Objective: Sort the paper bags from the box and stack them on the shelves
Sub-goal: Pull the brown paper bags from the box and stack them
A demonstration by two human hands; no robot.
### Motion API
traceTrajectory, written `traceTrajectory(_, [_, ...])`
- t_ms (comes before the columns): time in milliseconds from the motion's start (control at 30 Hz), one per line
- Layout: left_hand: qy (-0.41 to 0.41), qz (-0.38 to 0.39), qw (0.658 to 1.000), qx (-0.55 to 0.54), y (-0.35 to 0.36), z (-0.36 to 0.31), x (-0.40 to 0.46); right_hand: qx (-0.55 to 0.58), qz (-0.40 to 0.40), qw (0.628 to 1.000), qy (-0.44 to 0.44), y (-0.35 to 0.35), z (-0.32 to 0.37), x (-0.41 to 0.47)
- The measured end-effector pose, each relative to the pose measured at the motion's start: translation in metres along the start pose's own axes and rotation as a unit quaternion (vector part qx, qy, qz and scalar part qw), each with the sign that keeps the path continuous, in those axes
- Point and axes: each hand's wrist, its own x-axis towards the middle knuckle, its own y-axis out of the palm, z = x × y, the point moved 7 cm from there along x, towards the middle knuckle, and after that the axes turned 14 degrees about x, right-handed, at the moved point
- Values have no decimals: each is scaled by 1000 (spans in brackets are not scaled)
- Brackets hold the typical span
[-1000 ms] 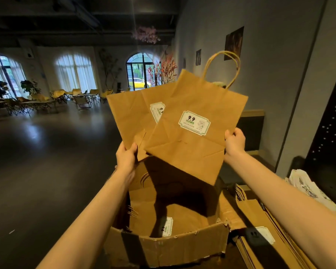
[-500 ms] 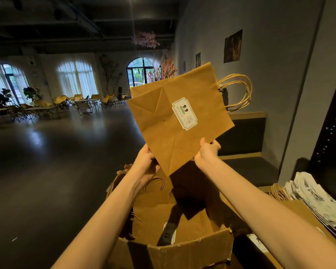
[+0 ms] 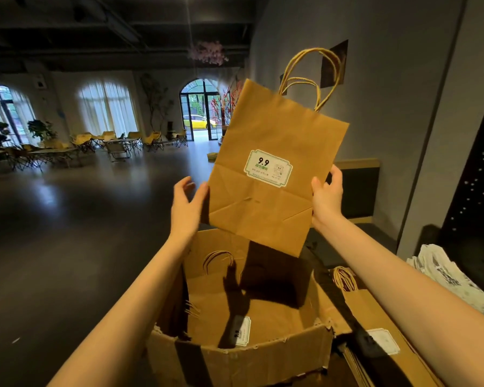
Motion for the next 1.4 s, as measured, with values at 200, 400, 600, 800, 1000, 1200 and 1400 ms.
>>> traceTrajectory(200, [-25, 125, 992, -14, 22, 1, -8, -42, 66, 994, -71, 8, 10, -3])
traceTrajectory(400, [-2, 178, 984, -28, 26, -2, -12, -63, 131, 985, -90, 23, 2, -4])
traceTrajectory(600, [-51, 116, 991, -40, 18, 31, -1, -59, 137, 986, -75, 33, -25, -3])
traceTrajectory(800, [-116, 42, 992, -40, 16, 77, -4, -152, 204, 967, 18, 30, -78, 7])
traceTrajectory(1000, [-151, 2, 988, -18, 16, 125, -11, -310, 285, 904, 71, 8, -145, 12])
traceTrajectory(1200, [-198, -41, 979, -18, 17, 167, -13, -462, 391, 780, 160, -12, -236, 8])
traceTrajectory(1400, [-192, -60, 978, 60, 20, 192, -2, -580, 450, 640, 226, -32, -320, 8])
